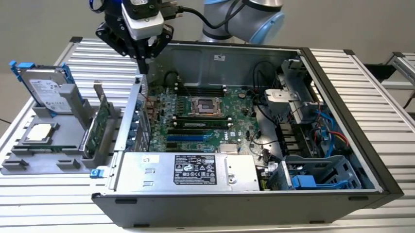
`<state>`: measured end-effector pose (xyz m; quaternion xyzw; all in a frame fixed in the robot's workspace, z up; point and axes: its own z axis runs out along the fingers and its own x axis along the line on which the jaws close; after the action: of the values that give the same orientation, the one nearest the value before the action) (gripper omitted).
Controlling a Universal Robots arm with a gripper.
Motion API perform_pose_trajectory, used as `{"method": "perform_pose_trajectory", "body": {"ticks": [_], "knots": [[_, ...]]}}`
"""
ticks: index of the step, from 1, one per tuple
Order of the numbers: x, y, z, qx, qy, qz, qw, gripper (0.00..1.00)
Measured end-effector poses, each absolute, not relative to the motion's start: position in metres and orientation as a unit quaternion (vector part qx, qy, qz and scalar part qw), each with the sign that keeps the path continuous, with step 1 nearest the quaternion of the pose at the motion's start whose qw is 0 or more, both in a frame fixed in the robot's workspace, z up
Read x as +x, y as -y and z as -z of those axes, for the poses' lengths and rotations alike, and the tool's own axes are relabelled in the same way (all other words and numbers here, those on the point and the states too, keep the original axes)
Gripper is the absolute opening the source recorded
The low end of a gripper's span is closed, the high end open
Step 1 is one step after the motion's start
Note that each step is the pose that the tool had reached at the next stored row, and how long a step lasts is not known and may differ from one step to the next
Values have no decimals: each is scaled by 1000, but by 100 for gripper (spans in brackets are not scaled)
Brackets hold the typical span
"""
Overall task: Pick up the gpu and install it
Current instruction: 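Reach for the gpu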
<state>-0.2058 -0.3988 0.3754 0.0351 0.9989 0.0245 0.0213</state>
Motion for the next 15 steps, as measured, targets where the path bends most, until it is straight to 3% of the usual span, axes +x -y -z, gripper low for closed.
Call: {"method": "perform_pose_trajectory", "body": {"ticks": [15], "knots": [[-214, 399, -375, 35, -999, -24, 21, 0]]}}
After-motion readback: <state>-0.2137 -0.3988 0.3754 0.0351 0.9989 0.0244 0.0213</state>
